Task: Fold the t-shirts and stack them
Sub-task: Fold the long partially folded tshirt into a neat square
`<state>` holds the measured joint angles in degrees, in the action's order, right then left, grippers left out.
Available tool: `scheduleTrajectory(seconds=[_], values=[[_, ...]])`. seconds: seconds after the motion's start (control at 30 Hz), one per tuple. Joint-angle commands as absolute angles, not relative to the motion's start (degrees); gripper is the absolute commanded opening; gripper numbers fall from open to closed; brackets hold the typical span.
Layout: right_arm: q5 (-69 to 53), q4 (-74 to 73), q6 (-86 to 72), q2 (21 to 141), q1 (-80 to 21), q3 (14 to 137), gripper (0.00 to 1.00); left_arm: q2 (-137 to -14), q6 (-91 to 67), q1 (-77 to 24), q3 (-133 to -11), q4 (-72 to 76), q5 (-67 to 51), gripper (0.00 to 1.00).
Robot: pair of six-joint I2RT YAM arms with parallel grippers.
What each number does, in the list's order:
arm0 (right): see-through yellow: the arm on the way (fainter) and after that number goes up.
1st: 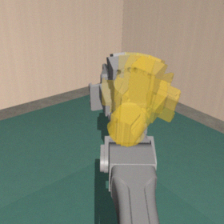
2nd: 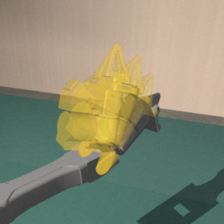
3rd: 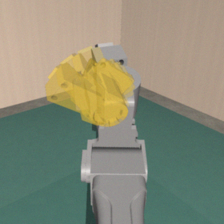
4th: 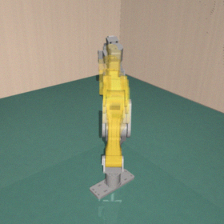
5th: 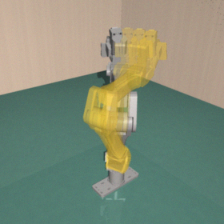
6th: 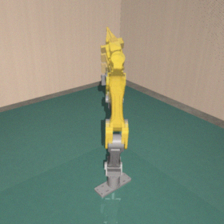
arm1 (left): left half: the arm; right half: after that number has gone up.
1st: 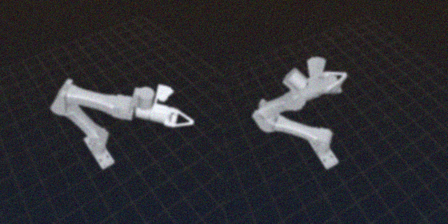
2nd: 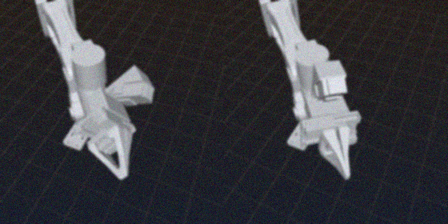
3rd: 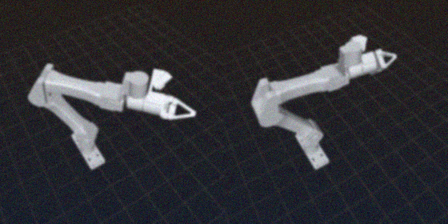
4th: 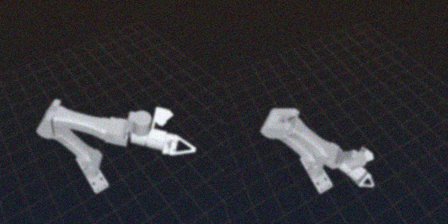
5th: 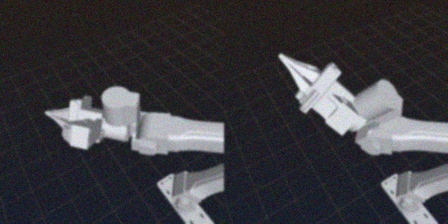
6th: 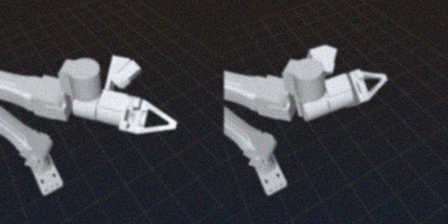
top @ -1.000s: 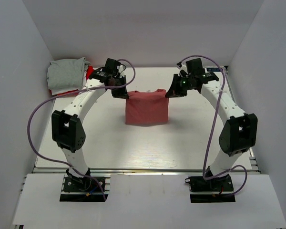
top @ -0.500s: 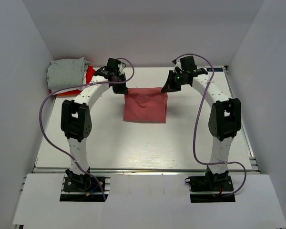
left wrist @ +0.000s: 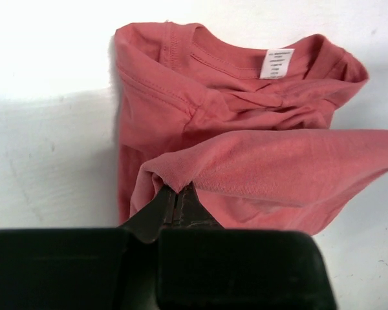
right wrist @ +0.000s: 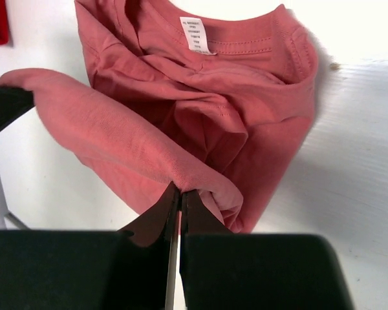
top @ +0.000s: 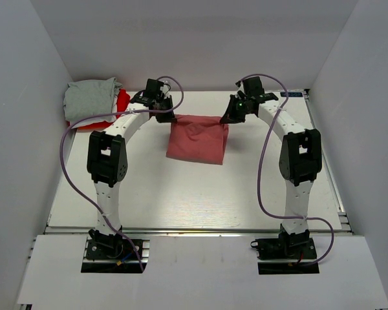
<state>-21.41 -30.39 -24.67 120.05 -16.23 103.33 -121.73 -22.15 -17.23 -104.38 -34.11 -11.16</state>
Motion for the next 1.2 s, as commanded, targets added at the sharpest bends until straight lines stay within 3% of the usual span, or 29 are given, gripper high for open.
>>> scheduleTrajectory(seconds=[0.0, 0.4, 0.67, 0.7, 0.77, 0.83, 0.87, 0.9, 1.03, 1.17], values=[[-16.44, -27.51, -26.71, 119.62, -15.21, 102.92, 0.0, -120.59, -18.91, -16.7, -105.12, -28.48, -13.88, 0.0], [-17.67, -21.01, -28.21, 110.22, -14.86, 90.54, 0.0, -118.74, -15.03, -16.7, -101.08, -21.54, -22.06, 0.0], [-15.73, -18.29, -29.27, 113.02, -13.45, 92.19, 0.0, -126.03, -14.5, -16.7, -107.22, -21.63, -21.97, 0.0], [-15.82, -18.11, -29.79, 114.77, -13.27, 92.55, 0.0, -126.91, -14.5, -16.7, -108.71, -21.62, -21.97, 0.01], [-15.21, -16.62, -30.32, 115.92, -13.18, 94.55, 0.0, -129.71, -15.02, -16.7, -111.78, -21.62, -21.36, 0.15], [-14.59, -15.91, -30.93, 118.73, -12.83, 96.4, 0.18, -131.82, -15.03, -16.7, -114.24, -21.62, -19.0, 0.35], [-14.42, -13.56, -31.2, 119.96, -12.75, 97.46, 0.6, -132.97, -15.81, -16.7, -115.74, -22.4, -17.59, 0.81], [-13.28, -12.49, -31.29, 120.84, -12.74, 98.08, 0.9, -135.85, -16.52, -16.7, -119.49, -23.28, -16.62, 0.97], [-14.85, -12.92, -30.06, 125.07, -11.78, 107.39, 0.9, -140.36, -17.84, -14.51, -130.33, -28.39, -16.61, 1.0], [-13.01, -12.22, -29.27, 120.6, -11.95, 105.65, 0.9, -133.02, -16.44, -13.97, -122.31, -23.04, -17.75, 1.0]])
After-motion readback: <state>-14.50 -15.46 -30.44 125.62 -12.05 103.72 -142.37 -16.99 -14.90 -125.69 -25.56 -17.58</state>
